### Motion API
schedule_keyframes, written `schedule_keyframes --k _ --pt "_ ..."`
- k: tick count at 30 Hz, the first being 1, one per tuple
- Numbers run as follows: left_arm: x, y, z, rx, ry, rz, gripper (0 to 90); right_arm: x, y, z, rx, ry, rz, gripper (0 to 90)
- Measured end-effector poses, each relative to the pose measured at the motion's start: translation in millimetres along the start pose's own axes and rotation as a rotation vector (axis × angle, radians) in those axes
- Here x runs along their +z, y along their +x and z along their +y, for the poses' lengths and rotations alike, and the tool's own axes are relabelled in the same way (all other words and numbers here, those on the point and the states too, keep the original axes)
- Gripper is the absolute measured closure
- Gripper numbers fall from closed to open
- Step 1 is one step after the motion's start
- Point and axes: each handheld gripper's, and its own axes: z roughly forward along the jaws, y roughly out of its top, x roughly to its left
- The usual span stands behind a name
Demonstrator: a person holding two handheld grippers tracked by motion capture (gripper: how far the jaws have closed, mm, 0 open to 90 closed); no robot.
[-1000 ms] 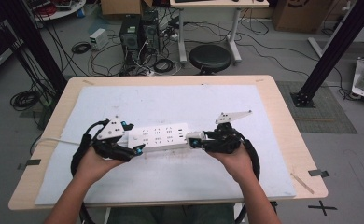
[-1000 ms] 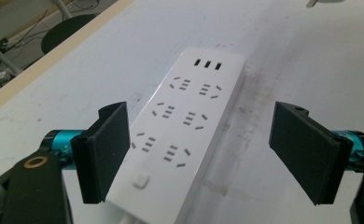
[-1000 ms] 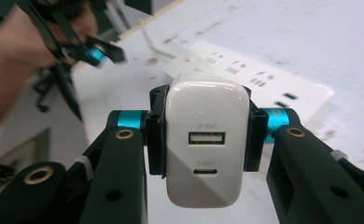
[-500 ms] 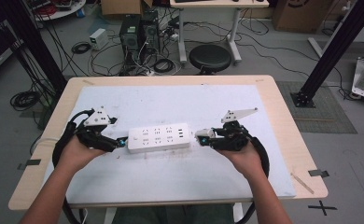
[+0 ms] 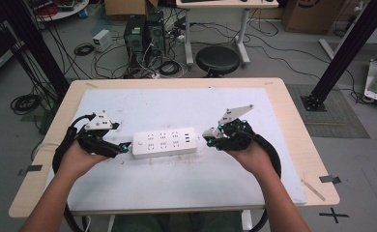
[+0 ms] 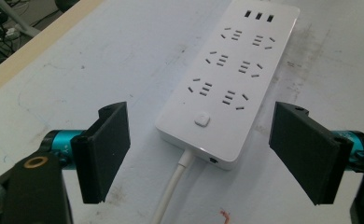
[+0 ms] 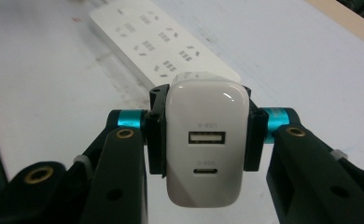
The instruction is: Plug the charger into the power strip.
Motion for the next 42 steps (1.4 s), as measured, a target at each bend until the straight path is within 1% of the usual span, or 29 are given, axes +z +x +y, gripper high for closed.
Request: schedule_keyframes --k 1,2,4,5,6,7,8,9,10,12,13,15,16,18,19,20,21,25,26,27,28,30,31,32,33,35,36,38,42 --pt "-0.3 -0.1 -0.8 -0.001 -0.002 -0.001 20.5 0.9 0.2 3.0 -0.006 0.034 -0.018 63.3" --pt "-0.6 -0.4 -2.5 -0.002 -0.005 -0.003 20.4 1.4 0.3 4.6 -0.02 0.05 -0.028 63.3" --pt "-0.5 -0.6 -5.0 -0.011 -0.009 -0.007 20.5 2.7 1.0 8.2 -0.045 0.089 -0.035 63.3" --pt "-0.7 0.1 -6.3 -0.007 -0.005 -0.008 20.5 3.3 1.1 9.6 -0.06 0.106 -0.027 63.3" --pt "-0.7 0.1 -7.5 -0.011 -0.006 -0.008 20.5 5.1 1.4 13.0 -0.095 0.144 -0.003 63.3" --pt "-0.6 -0.2 -8.4 -0.016 -0.008 -0.009 20.5 5.1 1.4 13.0 -0.095 0.144 -0.003 63.3" --pt "-1.1 -0.2 -10.8 -0.014 -0.006 -0.01 20.5 7.4 1.5 17.3 -0.126 0.169 0.032 63.3" --pt "-1.1 -0.2 -10.8 -0.014 -0.006 -0.01 20.5 7.4 1.5 17.3 -0.126 0.169 0.032 63.3" --pt "-1.1 -0.7 -12.3 -0.019 -0.007 -0.011 20.5 8.5 1.6 19.3 -0.149 0.178 0.04 63.3" --pt "-1.5 -1.1 -14.7 -0.02 0.003 -0.009 20.5 15.2 0.7 30.1 -0.19 0.22 0.087 63.3" --pt "-1.7 -1.0 -15.5 -0.018 0.006 -0.01 20.5 15.2 0.7 30.1 -0.19 0.22 0.087 63.3" --pt "-1.8 -1.8 -17.7 -0.028 0.008 -0.006 20.5 24.2 -1.2 40.7 -0.221 0.257 0.103 63.3" --pt "-2.1 -1.8 -18.4 -0.025 0.012 -0.006 20.5 24.2 -1.2 40.7 -0.221 0.257 0.103 63.3" --pt "-2.2 -3.6 -19.9 -0.034 0.008 -0.005 20.5 30.9 -3.4 48.5 -0.243 0.277 0.115 63.3" --pt "-2.4 -4.0 -20.3 -0.035 0.008 -0.004 20.5 38.3 -6.4 56.2 -0.268 0.288 0.131 63.3" --pt "-3.1 -3.9 -20.7 -0.028 0.017 -0.004 20.5 38.3 -6.4 56.2 -0.268 0.288 0.131 63.3" --pt "-3.0 -4.8 -21.3 -0.037 0.013 -0.005 20.5 42.1 -7.2 59.8 -0.275 0.295 0.137 63.3" --pt "-3.5 -5.8 -22.7 -0.039 0.016 0.0 20.5 58.4 -11.9 73.8 -0.323 0.314 0.165 63.3" --pt "-3.5 -5.8 -22.9 -0.035 0.021 -0.002 20.5 67.9 -14.1 80.8 -0.348 0.324 0.18 63.2" --pt "-3.4 -6.1 -23.1 -0.037 0.024 -0.001 20.5 67.9 -14.1 80.8 -0.348 0.324 0.18 63.2" --pt "-3.2 -6.5 -23.2 -0.035 0.027 0.0 20.5 76.1 -15.9 86.5 -0.374 0.326 0.203 63.2" --pt "-3.0 -6.8 -23.4 -0.033 0.028 -0.001 20.5 79.0 -16.4 88.5 -0.385 0.326 0.21 63.2" --pt "-3.0 -6.7 -23.6 -0.031 0.03 -0.002 20.5 87.5 -17.5 93.3 -0.408 0.325 0.236 63.2" --pt "-3.0 -6.9 -24.0 -0.035 0.03 0.0 20.5 87.5 -17.5 93.3 -0.408 0.325 0.236 63.2" --pt "-2.6 -7.0 -24.8 -0.038 0.03 0.001 20.5 96.4 -17.7 99.0 -0.439 0.346 0.247 63.2" --pt "-2.6 -6.5 -26.4 -0.041 0.034 0.002 20.4 101.1 -17.8 102.0 -0.45 0.352 0.248 63.3" --pt "-2.9 -5.9 -28.1 -0.042 0.042 0.002 20.5 110.1 -18.6 107.4 -0.475 0.365 0.271 63.3" --pt "-3.2 -5.8 -28.8 -0.045 0.044 0.002 20.5 114.6 -18.6 109.8 -0.485 0.375 0.276 63.3" --pt "-6.0 -4.6 -30.9 -0.046 0.049 0.009 20.5 130.1 -16.7 116.7 -0.528 0.415 0.295 63.3"
